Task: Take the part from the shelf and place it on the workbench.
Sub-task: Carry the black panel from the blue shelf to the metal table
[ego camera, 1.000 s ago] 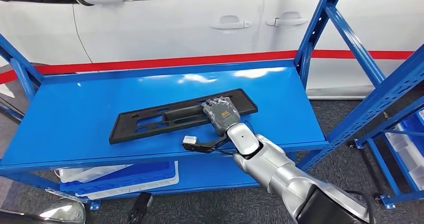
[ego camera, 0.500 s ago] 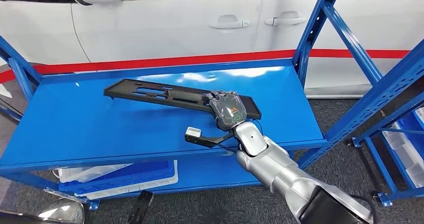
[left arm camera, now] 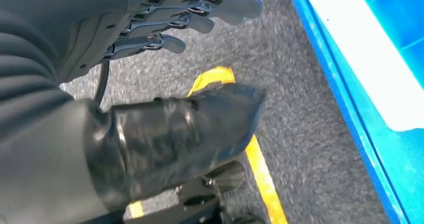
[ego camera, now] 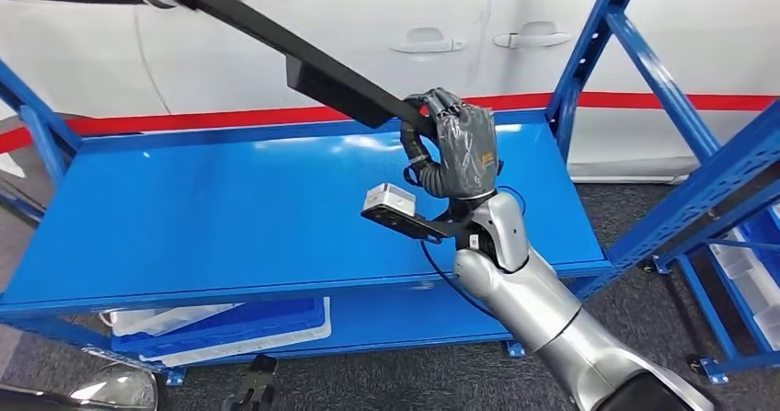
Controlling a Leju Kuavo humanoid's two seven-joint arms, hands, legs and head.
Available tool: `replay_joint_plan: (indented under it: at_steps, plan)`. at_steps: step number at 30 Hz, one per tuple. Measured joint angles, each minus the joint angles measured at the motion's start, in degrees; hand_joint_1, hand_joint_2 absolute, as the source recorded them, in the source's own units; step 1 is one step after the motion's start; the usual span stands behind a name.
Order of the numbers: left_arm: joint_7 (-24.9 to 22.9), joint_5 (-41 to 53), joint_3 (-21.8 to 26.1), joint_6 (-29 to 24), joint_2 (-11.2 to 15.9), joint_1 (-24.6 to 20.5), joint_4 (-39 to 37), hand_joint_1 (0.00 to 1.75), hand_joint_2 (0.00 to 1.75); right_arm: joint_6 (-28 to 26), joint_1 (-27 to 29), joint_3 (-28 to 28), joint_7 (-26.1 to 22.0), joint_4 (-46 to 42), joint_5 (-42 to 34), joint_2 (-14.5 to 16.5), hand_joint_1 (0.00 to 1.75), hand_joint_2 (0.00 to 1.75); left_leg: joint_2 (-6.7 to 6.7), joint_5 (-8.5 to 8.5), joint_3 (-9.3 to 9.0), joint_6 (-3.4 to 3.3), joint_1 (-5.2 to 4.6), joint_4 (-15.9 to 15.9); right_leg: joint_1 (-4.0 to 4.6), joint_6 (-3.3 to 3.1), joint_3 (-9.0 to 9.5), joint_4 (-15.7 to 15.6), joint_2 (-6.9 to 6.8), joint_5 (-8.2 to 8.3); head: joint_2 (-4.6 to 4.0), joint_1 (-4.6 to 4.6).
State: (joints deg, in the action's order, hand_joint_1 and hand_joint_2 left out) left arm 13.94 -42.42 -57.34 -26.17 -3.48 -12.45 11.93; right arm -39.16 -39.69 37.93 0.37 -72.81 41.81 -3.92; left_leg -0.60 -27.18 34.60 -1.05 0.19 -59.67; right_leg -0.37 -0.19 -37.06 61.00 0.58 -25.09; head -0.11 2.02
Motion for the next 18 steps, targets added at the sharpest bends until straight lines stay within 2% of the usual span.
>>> replay_joint_plan:
  at_steps: [2, 3, 4, 6, 7, 8, 9, 10, 11, 13, 15, 17, 18]
  plan:
    - [0.94, 0.78, -0.37, -2.62, 0.03, 0.24, 0.0, 0.0, 1.75, 0.13, 1.32, -0.99, -0.39, -7.54, -0.77, -1.29, 1.75, 1.75, 0.12, -0.29, 0.03, 0.48, 0.11, -0.09, -0.18, -0.46, -0.01, -0.22, 0.09, 0.14, 0.01, 0.03]
    - [1.3, 1.2, -0.56, -4.18, 0.04, 0.3, 0.0, 0.0, 1.75, 0.22, 1.79, -1.38, -0.25, -11.27, -0.72, -1.87, 1.75, 1.75, 0.19, -1.01, 0.3, 0.75, 0.14, -0.85, -0.33, -0.72, 0.11, -0.4, 0.07, 0.18, 0.01, 0.1]
    - [1.5, 1.47, -0.69, -5.55, 0.06, 0.34, 0.0, 0.0, 1.75, 0.32, 2.06, -1.67, 0.03, -14.49, -0.49, -2.32, 1.75, 1.75, 0.25, -2.26, 0.99, 1.03, 0.19, -2.62, -0.49, -0.94, 0.25, -0.58, 0.05, 0.22, 0.01, 0.18]
    - [1.56, 1.54, -0.89, -7.16, 0.07, 0.41, 0.0, 0.0, 1.75, 0.68, 2.89, -1.99, 0.76, -20.64, -0.05, -3.23, 1.75, 1.75, 0.32, -5.59, 3.68, 1.46, 0.3, -8.91, -0.53, -1.26, 0.48, -0.65, -0.01, 0.12, 0.0, 0.32]
    - [1.45, 1.37, -1.0, -7.2, 0.08, 0.53, 0.0, 0.0, 1.75, 0.95, 3.7, -2.05, 1.12, -23.63, -0.17, -3.79, 1.75, 1.75, 0.32, -6.74, 5.14, 1.6, 0.35, -12.11, -0.51, -1.37, 0.56, -0.64, -0.05, 0.05, 0.0, 0.31]
    - [1.23, 1.23, -1.11, -6.98, 0.1, 0.73, 0.0, 0.0, 1.75, 1.27, 4.7, -2.06, 1.42, -26.68, -0.66, -4.34, 1.75, 1.75, 0.32, -6.97, 6.05, 1.69, 0.39, -13.97, -0.5, -1.44, 0.64, -0.63, -0.07, -0.02, 0.0, 0.31]
    - [0.88, 1.21, -1.22, -6.67, 0.15, 0.96, 0.0, 0.0, 1.75, 1.69, 5.68, -2.05, 1.61, -29.61, -1.74, -4.82, 1.75, 1.75, 0.33, -6.14, 6.05, 1.72, 0.41, -13.85, -0.5, -1.47, 0.73, -0.61, -0.04, -0.08, 0.0, 0.31]
    - [0.48, 1.38, -1.33, -6.36, 0.26, 1.16, 0.0, 0.0, 1.75, 2.21, 6.52, -2.01, 1.56, -32.2, -3.3, -5.16, 1.75, 1.75, 0.33, -4.45, 5.04, 1.66, 0.42, -11.65, -0.51, -1.45, 0.85, -0.6, 0.04, -0.13, 0.0, 0.35]
    - [0.23, 1.68, -1.44, -6.03, 0.4, 1.31, -0.01, 0.0, 1.75, 3.01, 7.3, -1.97, 1.2, -34.6, -5.37, -5.42, 1.75, 1.75, 0.33, -2.45, 3.3, 1.49, 0.42, -8.01, -0.52, -1.39, 1.01, -0.59, 0.13, -0.19, 0.0, 0.39]
    - [0.73, 2.14, -1.71, -5.19, 0.86, 1.75, -0.02, 0.0, 1.75, 5.26, 9.27, -1.69, -0.19, -39.07, -8.9, -5.8, 1.75, 1.75, 0.27, -0.33, 0.07, 0.98, 0.2, -1.48, -0.4, -1.05, 1.23, -0.62, 0.22, -0.31, 0.0, 0.48]
    - [2.21, 2.18, -1.97, -4.41, 1.42, 2.68, -0.03, 0.0, 1.75, 7.38, 11.94, -1.02, -1.27, -43.25, -10.05, -6.02, 1.75, 1.75, 0.16, -0.25, -1.02, 0.5, -0.12, 0.66, -0.35, -0.47, 1.33, -0.78, 0.23, -0.18, 0.0, 0.48]
    - [3.11, 2.17, -2.24, -3.35, 1.87, 3.84, -0.06, 0.0, 1.75, 8.68, 14.14, -0.32, -1.5, -46.57, -10.05, -6.29, 1.75, 1.75, 0.2, 0.36, -1.15, -0.11, -0.01, 1.2, -0.39, 0.16, 1.36, -0.92, 0.28, -0.03, 0.0, 0.57]
    - [3.24, 2.19, -2.38, -2.55, 2.08, 4.3, -0.1, 0.0, 1.75, 9.18, 14.83, -0.1, -1.51, -47.9, -10.17, -6.47, 1.75, 1.75, 0.29, 0.77, -1.19, -0.48, 0.12, 1.6, -0.35, 0.41, 1.17, -0.49, 0.26, -0.61, 0.0, 0.6]
